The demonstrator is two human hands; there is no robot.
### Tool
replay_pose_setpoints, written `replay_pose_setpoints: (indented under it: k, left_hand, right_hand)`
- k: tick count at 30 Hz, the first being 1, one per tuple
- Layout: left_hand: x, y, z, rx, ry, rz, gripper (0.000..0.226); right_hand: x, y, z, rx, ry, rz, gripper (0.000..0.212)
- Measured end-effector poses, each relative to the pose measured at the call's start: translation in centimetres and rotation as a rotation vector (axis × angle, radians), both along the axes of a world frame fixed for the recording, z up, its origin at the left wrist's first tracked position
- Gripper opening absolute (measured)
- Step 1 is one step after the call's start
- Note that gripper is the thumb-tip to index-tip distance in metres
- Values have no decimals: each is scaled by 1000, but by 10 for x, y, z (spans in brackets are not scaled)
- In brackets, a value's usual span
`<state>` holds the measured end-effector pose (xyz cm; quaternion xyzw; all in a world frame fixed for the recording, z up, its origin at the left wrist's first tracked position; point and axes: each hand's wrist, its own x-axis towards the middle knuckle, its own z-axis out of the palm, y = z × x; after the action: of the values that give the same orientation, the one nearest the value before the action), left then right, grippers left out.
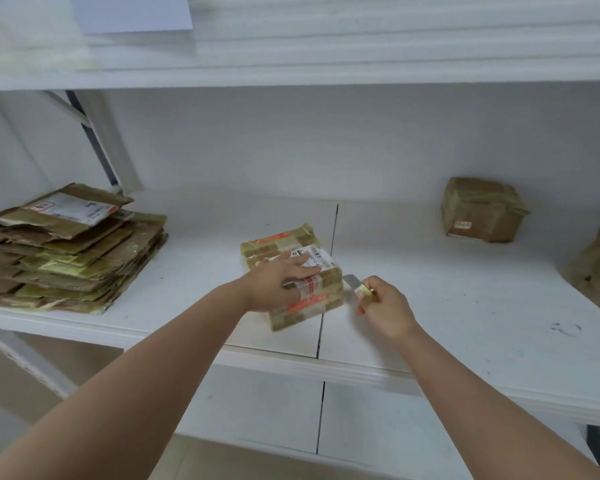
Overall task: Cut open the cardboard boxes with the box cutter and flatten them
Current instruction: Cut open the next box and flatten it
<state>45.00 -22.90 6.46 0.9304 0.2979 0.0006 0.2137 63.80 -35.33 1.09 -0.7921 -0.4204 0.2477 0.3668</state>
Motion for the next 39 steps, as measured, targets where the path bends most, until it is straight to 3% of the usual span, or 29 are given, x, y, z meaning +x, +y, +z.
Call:
replay_pose_setpoints:
  k: [9,17,23,30,35,39]
  left_hand:
    - [-1,-4,-17,35,-134,85,49]
    - [-1,-10,-15,-12,-185,151,57]
    - [2,-10,-16,-11,-189,161,56]
    - [1,-13,-15,27,-136,178,50]
    - [13,-18,-10,53,-3,284,53]
    - [47,-24,-2,-57,-97,547,48]
  right_hand:
    - [12,6,-25,121,-131,32,17]
    - [16,10,-37,253,-133,93,15]
    - [25,10,-37,145,-582,224,16]
    - [25,0,-33,-15,-790,243,22]
    - [33,-1,-30,34,-503,92,17]
    - [33,-1,-28,107,-395,63,15]
